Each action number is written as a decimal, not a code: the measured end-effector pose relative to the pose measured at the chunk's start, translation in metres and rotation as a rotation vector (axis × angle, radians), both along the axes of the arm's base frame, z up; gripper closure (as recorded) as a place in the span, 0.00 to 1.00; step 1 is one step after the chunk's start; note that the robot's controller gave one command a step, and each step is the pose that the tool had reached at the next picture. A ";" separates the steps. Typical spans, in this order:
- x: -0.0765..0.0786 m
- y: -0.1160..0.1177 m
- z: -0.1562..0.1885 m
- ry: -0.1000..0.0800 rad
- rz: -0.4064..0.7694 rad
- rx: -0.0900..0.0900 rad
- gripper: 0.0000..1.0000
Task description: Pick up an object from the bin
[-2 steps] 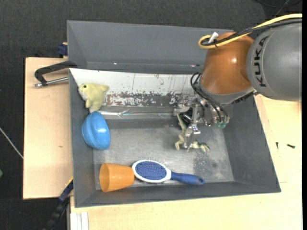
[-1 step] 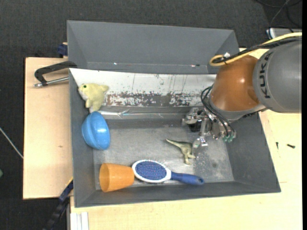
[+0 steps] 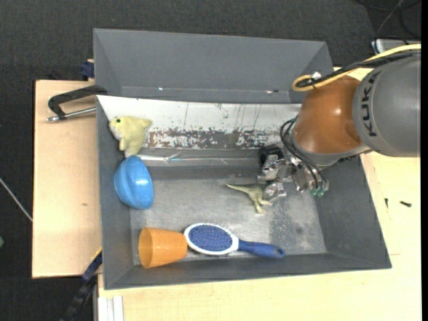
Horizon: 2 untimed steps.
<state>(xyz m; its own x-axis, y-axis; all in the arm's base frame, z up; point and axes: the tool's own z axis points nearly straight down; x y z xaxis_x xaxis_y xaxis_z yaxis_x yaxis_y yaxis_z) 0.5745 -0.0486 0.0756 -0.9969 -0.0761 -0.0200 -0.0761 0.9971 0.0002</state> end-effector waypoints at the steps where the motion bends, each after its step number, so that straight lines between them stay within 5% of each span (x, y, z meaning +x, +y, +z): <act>1: -0.025 -0.004 0.119 0.007 0.032 -0.003 1.00; 2: -0.017 -0.015 0.211 0.004 0.044 -0.004 1.00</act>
Offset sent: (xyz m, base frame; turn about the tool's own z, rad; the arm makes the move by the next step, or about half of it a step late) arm -0.0275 -0.0041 0.1131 -0.0335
